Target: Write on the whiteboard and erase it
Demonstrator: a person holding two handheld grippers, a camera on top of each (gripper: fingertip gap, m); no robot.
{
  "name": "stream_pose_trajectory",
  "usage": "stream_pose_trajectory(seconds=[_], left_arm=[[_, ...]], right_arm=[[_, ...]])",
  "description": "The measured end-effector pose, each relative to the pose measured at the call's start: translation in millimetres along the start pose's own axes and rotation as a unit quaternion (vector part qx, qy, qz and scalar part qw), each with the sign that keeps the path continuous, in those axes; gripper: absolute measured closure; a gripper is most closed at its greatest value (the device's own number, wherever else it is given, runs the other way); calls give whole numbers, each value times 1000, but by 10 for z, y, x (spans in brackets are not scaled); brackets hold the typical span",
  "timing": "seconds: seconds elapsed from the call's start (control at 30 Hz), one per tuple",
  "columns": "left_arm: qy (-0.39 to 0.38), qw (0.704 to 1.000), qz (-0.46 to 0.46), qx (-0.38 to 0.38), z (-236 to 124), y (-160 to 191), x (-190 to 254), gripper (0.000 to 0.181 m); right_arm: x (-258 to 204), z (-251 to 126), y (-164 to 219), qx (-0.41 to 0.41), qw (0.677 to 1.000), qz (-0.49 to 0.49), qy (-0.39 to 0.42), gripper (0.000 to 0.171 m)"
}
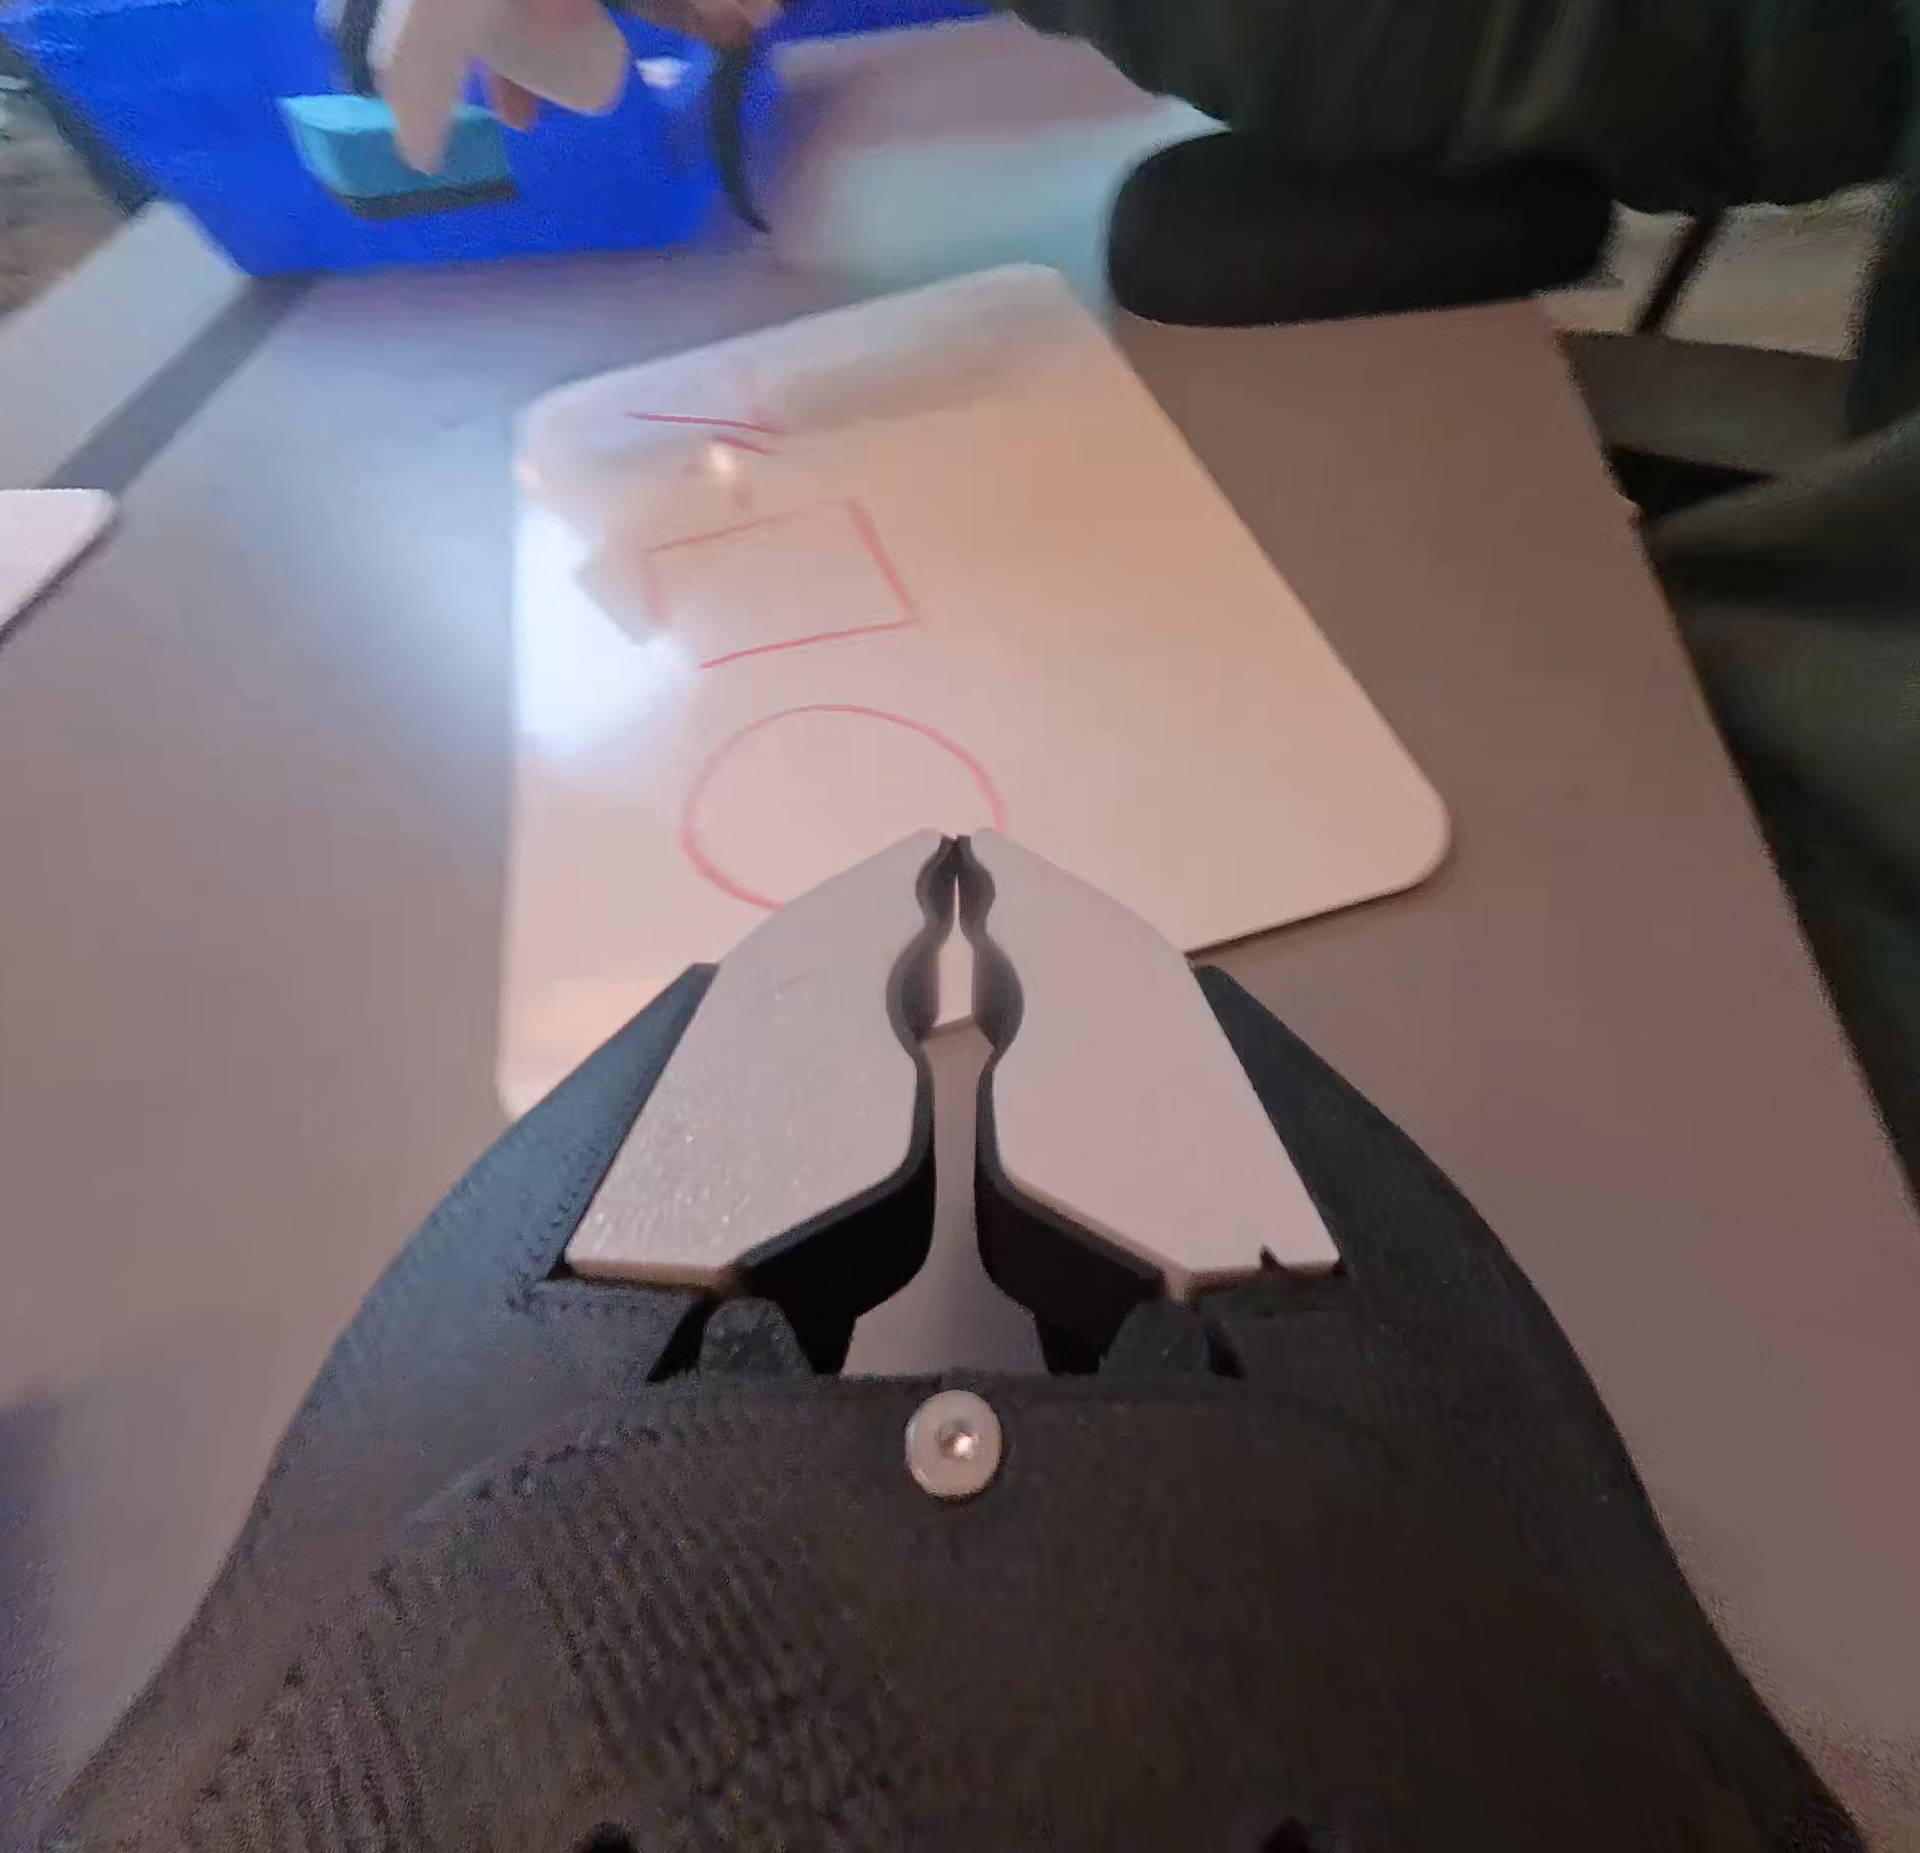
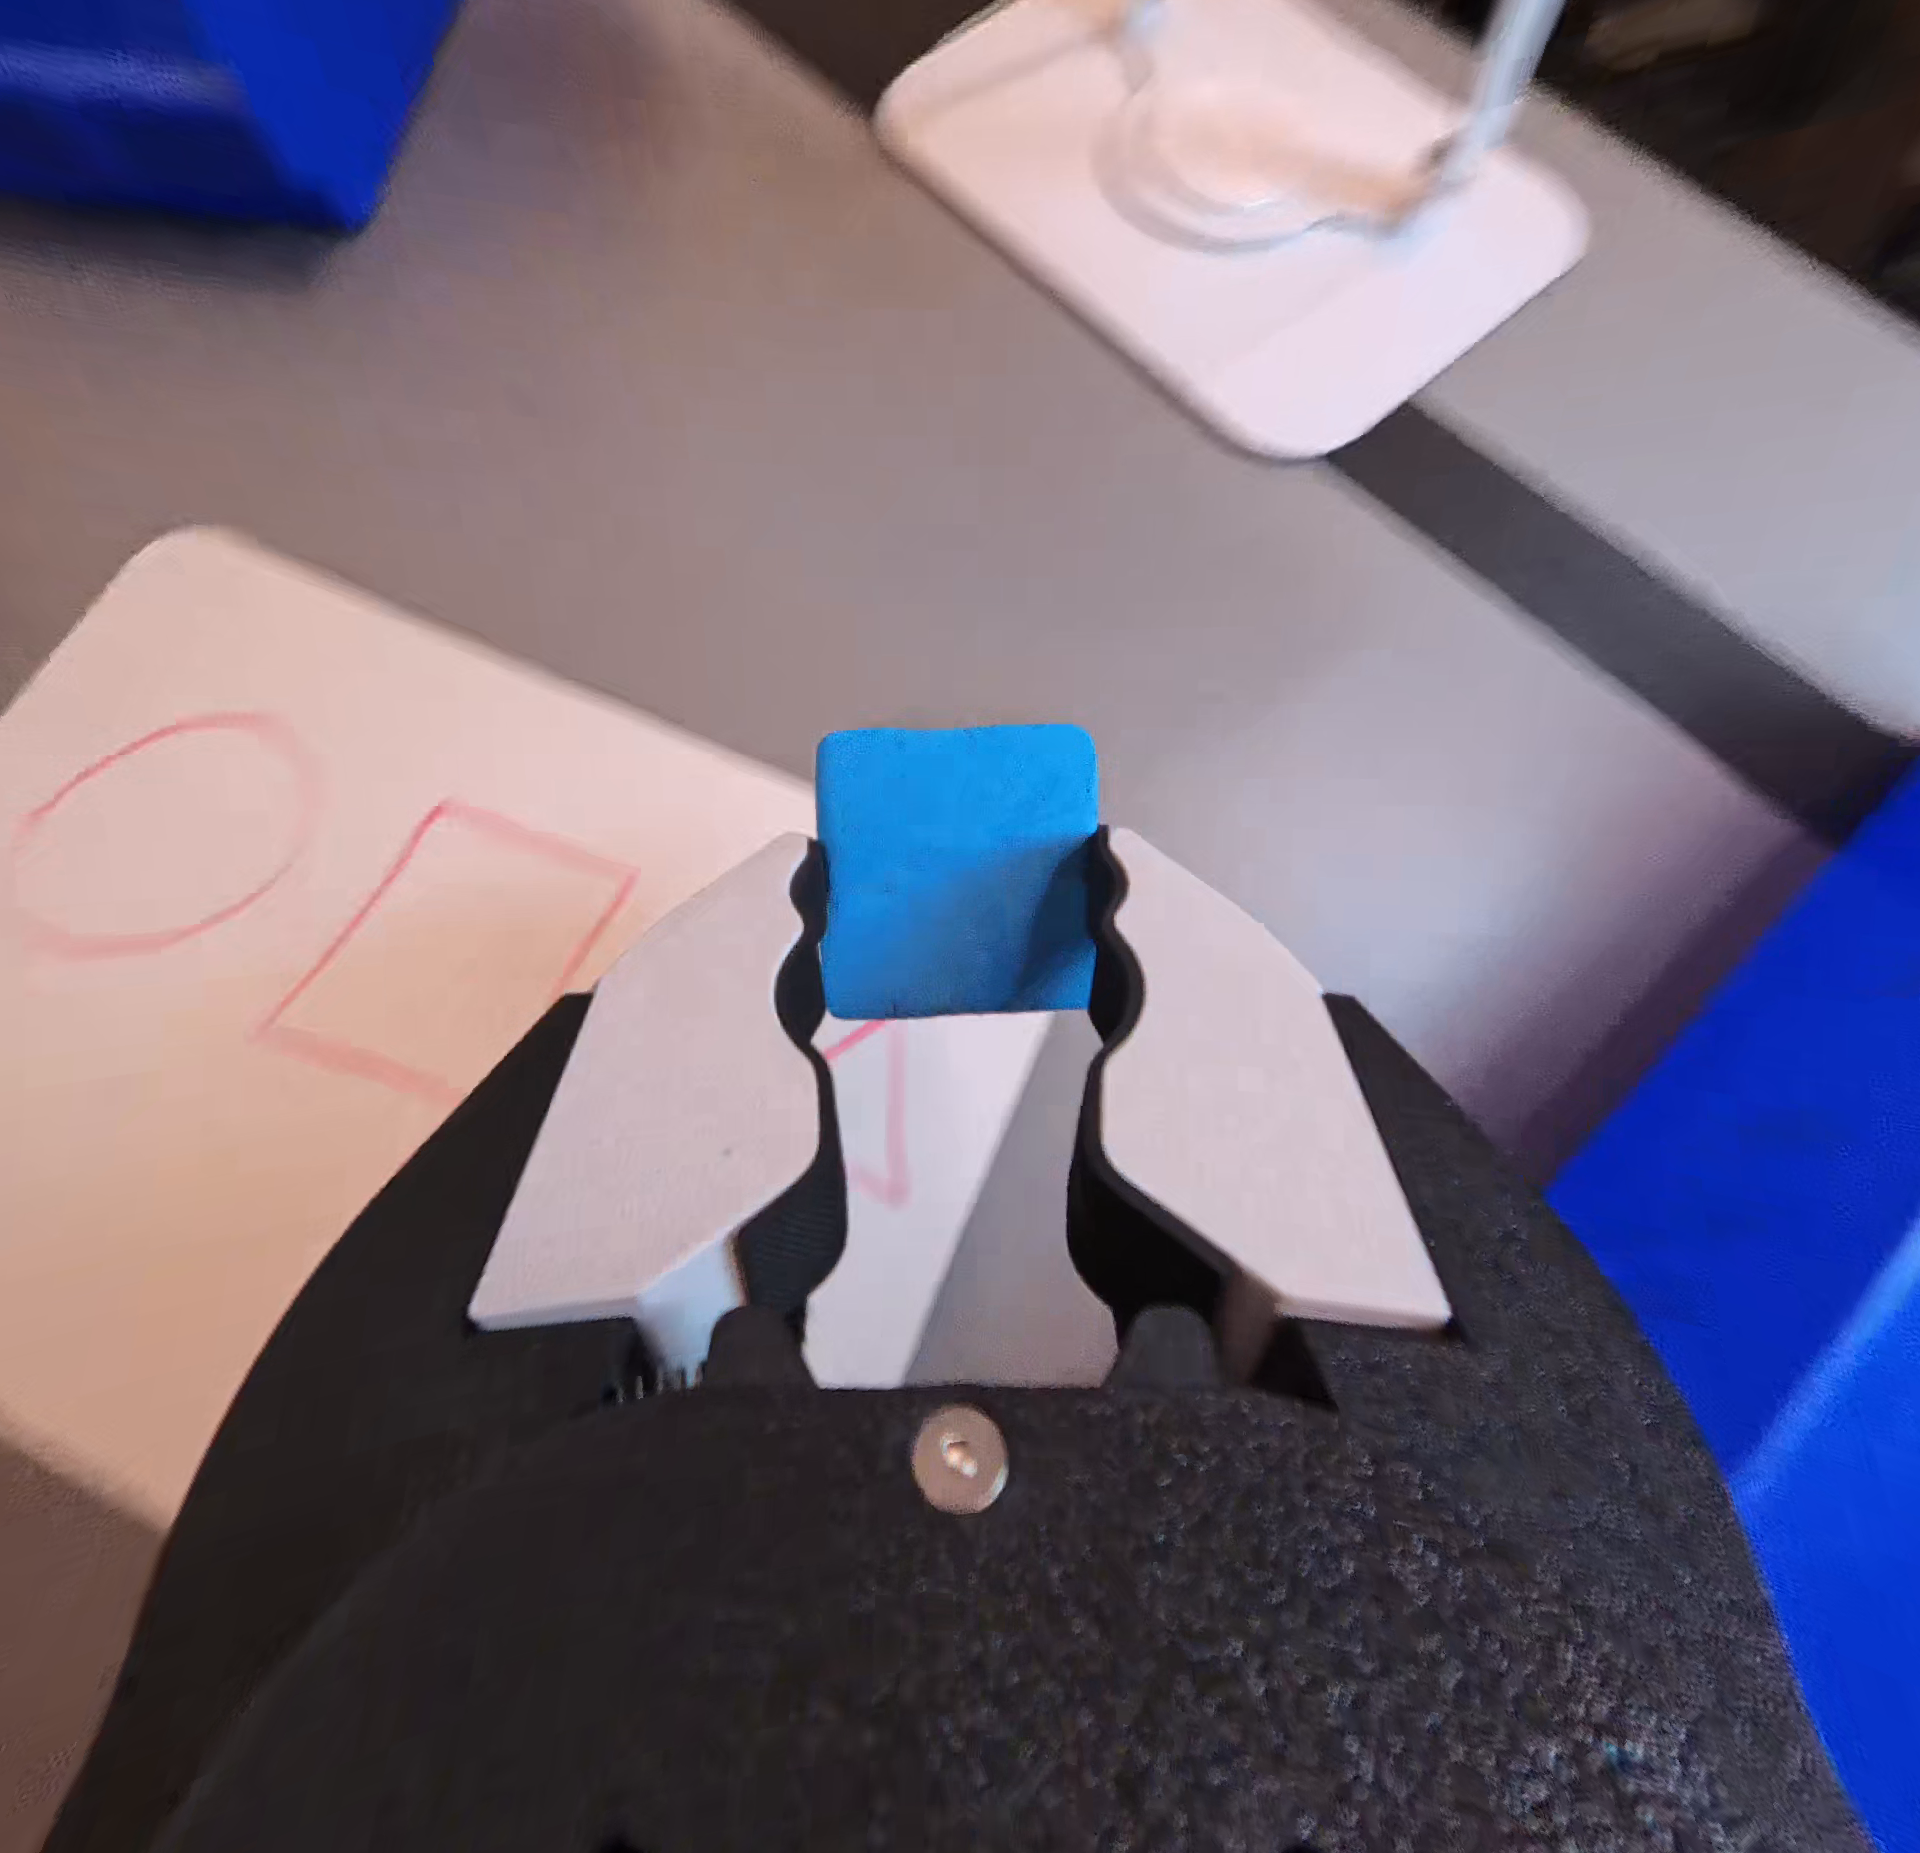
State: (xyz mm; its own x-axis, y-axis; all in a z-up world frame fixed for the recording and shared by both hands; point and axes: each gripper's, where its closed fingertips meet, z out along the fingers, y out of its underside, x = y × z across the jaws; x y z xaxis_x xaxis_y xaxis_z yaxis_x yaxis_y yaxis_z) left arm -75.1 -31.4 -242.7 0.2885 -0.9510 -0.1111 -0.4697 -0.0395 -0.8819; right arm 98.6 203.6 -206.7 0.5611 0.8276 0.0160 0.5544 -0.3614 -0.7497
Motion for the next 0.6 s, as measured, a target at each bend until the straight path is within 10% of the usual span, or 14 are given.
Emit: stream_pose_trajectory(seconds=[0.43, 0.6], left_arm=[[22, 985, 90, -147, 343, 284, 480, 181], [38, 986, 75, -141, 359, 281, 513, 181]], right_arm=[[-874, 89, 876, -146, 983, -103, -46, 122], [-190, 204, 797, -139, 990, -5, 5, 123]])
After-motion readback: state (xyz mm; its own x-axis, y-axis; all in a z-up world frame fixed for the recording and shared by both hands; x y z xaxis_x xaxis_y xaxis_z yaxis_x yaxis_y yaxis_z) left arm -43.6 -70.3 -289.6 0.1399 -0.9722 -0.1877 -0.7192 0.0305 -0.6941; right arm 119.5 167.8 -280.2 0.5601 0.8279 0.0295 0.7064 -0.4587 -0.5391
